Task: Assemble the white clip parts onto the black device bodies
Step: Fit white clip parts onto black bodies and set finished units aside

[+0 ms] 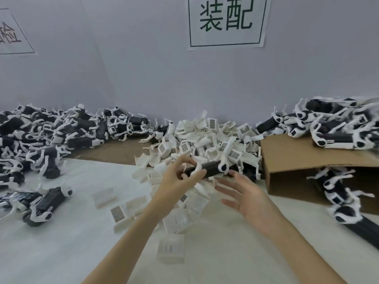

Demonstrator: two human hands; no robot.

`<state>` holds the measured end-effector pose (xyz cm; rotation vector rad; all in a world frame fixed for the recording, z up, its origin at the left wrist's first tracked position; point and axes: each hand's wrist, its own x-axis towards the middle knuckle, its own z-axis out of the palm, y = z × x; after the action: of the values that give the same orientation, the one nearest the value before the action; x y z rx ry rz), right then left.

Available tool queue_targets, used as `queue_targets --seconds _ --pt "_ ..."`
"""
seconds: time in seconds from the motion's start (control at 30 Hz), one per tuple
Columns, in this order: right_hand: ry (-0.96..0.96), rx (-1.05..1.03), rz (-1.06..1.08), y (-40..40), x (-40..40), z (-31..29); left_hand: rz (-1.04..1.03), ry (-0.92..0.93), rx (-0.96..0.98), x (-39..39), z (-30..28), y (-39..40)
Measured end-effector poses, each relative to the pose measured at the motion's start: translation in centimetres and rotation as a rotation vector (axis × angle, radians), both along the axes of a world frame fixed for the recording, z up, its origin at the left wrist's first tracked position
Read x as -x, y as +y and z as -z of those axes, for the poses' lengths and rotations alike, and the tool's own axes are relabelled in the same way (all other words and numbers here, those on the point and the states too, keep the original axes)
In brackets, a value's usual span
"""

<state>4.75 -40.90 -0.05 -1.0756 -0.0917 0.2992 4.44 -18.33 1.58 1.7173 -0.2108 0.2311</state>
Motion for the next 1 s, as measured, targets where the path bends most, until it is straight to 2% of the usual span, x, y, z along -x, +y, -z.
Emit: queue_targets --seconds 0.13,0.33,0.5,0.6,0.7,0.8,0.83,0.9,1.0 --pt "-0.079 0.028 0.007 -2.4 1.4 1.1 0.197 0.025 -0.061 1.8 0.6 -2.0" --pt "-0.137 0.135 0.202 -2.6 2.2 2.3 0.205 0.103 -0.011 2.3 1.1 -2.4" --pt "-0.271 0.296 0.225 -1.9 3.1 1.9 0.153 0.072 0.088 2.2 1.3 -2.6" --pt "-0.337 0.323 0.226 -2.1 3.3 1.9 0.181 0.111 0.108 1.9 1.3 -2.1" --pt "-0.437 0.334 0.183 -2.5 3.6 1.7 0.272 0.232 0.325 1.9 1.0 -2.1" --pt "-0.528 0.400 0.132 -2.7 3.8 1.6 0.331 0.466 0.629 1.8 0.3 -2.0" --pt "-0.549 0.439 0.121 -2.8 3.9 1.6 0.364 0.528 0.671 1.9 0.2 -1.9" --pt "-0.579 0.527 0.115 -2.9 4.0 1.6 0.435 0.566 0.603 1.9 0.2 -1.9" --pt "-0.666 0.676 0.221 -3.0 4.4 1.4 0.456 0.539 0.487 1.7 0.5 -1.4"
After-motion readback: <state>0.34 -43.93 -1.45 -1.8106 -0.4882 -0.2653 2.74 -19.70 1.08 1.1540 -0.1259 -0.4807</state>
